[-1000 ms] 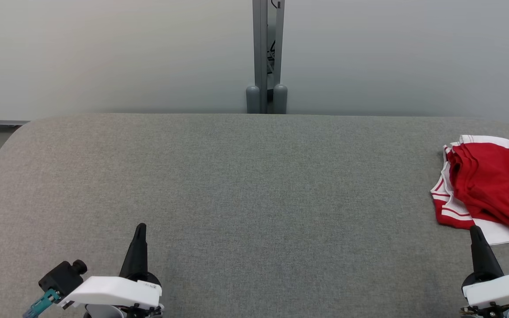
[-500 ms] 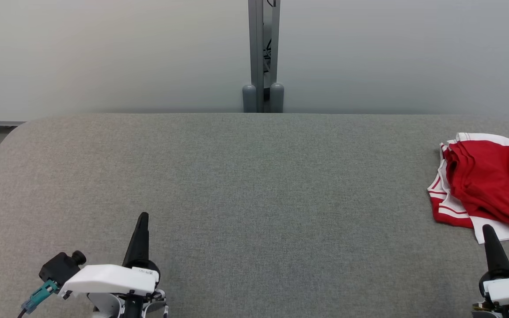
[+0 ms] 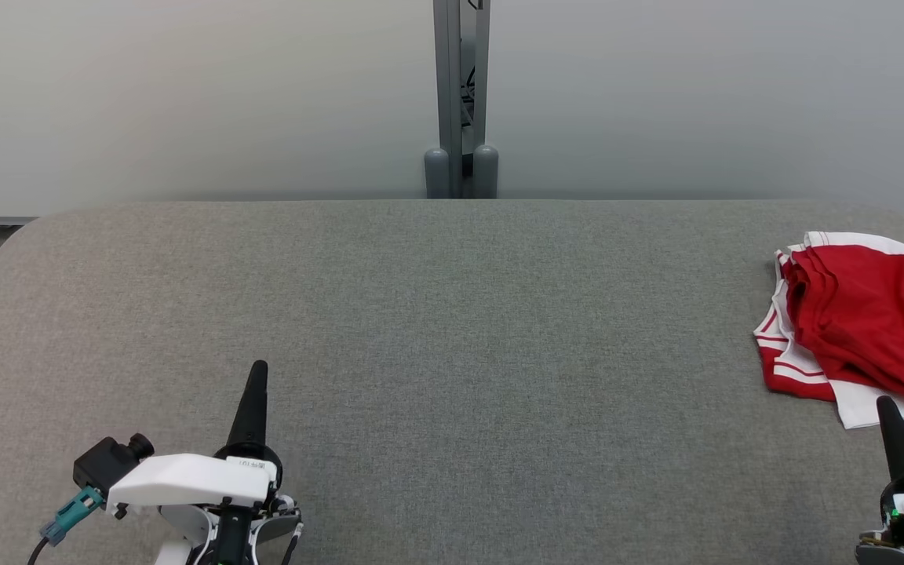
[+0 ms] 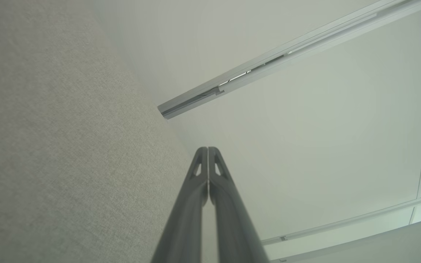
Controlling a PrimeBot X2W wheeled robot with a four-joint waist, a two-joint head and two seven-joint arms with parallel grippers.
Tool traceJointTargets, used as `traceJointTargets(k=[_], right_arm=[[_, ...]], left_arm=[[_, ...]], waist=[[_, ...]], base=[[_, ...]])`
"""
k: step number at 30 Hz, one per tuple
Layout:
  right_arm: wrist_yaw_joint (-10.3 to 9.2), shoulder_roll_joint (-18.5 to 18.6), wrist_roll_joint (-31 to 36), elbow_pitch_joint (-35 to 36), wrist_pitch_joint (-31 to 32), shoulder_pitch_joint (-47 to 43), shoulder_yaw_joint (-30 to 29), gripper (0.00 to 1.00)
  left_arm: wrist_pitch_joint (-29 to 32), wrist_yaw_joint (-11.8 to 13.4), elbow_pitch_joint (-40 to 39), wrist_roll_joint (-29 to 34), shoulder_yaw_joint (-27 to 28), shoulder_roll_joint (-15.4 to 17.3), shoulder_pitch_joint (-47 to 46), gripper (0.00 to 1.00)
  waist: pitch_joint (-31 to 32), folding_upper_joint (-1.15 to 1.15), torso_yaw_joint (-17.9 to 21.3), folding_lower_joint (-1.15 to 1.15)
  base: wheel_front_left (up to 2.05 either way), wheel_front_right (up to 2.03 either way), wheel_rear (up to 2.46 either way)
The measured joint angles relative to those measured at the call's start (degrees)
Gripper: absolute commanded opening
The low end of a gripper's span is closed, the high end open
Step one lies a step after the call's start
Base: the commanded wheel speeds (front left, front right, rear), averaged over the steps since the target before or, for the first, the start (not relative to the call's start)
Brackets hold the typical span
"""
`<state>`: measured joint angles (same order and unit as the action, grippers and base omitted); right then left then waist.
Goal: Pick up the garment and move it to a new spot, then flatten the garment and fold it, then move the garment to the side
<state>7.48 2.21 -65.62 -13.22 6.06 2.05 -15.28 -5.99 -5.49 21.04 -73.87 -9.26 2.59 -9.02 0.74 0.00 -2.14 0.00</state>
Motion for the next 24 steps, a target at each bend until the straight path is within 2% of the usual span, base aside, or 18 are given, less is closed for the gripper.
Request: traceJointTargets(k=[24], right_arm=[[0.00,0.13,-12.17,0.98,4.14,0.37,-3.78,0.00]], left_arm=[[1.78,-0.85,0.59,-10.48,-0.91,0.07,-3.19,0.00]], waist=[[-0.37,0.00,0.92,0.00]], base=[[0.00,0.00,0.00]])
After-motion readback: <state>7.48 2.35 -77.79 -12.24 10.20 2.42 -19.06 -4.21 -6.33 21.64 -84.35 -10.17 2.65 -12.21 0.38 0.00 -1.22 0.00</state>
